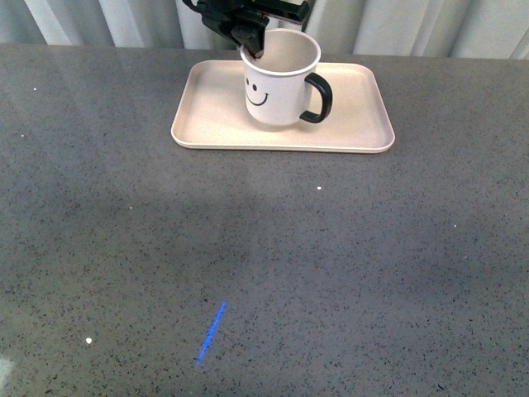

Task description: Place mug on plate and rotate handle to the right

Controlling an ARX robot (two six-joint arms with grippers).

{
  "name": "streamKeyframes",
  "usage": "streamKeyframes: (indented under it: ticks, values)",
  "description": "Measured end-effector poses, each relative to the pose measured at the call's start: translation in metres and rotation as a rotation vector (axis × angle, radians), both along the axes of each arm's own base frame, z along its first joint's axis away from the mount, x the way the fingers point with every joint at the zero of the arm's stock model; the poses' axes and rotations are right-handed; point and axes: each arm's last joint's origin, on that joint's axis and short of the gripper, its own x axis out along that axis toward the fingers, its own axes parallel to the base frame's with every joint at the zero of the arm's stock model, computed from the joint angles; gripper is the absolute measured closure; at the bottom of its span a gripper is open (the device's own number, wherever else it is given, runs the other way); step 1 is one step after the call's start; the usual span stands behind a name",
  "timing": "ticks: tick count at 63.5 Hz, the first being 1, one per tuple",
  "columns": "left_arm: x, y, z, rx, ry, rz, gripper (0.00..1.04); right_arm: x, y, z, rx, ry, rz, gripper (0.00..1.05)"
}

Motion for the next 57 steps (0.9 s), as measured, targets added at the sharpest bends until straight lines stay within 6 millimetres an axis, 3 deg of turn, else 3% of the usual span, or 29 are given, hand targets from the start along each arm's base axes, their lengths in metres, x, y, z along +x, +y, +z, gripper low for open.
streamKeyframes:
  ticks: [36,57]
  values:
    - [-0.001,-0.003,-0.018,0.042,0.037,-0.02,1.03,0.0,0.0,0.0,0.0,0.0,0.0,0.09]
    - [-0.001,-0.003,-0.018,0.042,0.038,-0.02,1.03,0.0,0.0,0.0,0.0,0.0,0.0,0.09]
